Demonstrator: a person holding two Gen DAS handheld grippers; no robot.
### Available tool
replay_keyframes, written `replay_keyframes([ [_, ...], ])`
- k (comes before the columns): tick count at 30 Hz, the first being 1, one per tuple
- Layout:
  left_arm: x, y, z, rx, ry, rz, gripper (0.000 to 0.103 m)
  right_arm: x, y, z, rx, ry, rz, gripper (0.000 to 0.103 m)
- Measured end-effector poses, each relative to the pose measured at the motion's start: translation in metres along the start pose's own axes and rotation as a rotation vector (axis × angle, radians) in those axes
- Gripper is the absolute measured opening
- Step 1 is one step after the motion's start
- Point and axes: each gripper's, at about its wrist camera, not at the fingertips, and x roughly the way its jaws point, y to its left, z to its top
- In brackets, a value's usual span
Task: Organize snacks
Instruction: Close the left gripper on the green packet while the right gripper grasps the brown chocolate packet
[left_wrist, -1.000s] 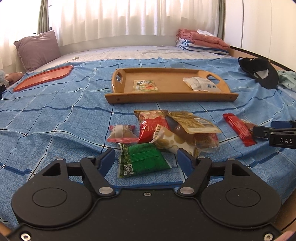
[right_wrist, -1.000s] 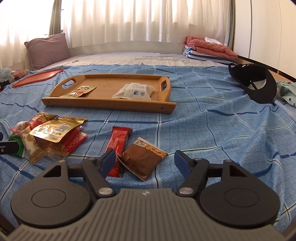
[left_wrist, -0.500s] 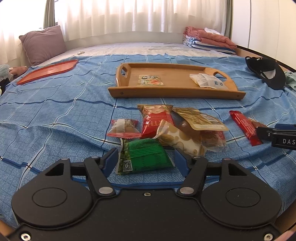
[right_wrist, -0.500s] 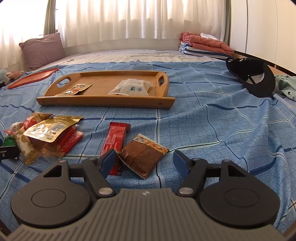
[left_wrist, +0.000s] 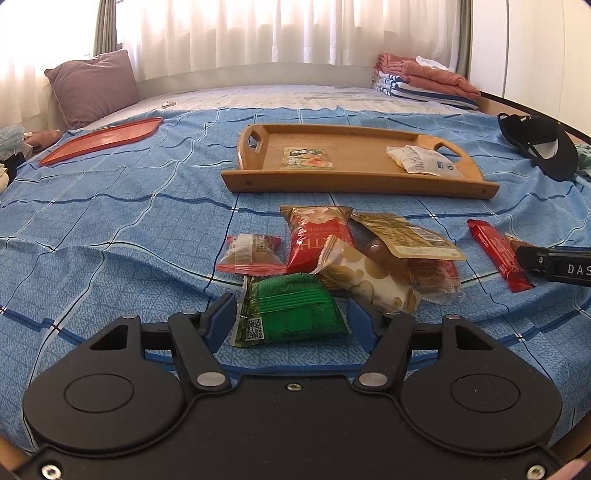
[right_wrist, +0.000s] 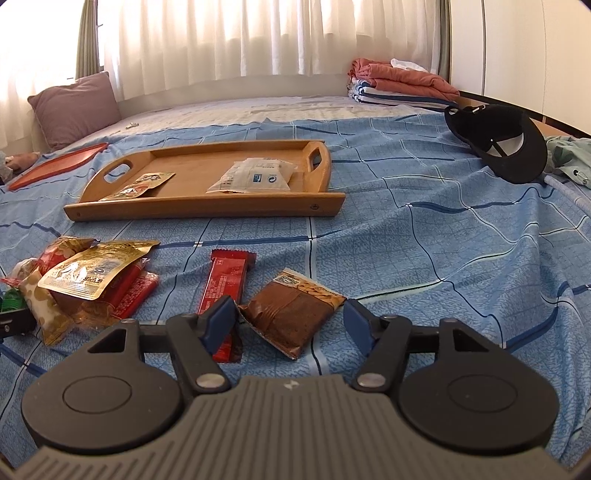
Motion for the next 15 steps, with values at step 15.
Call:
replay_keyframes([
  [15,0.0014,0.0054,-0.0064,-0.030,0.009,0.014,0.068,0.0067,-0.0006,-0.0042,-0.021,0.000,-0.076,0.076],
])
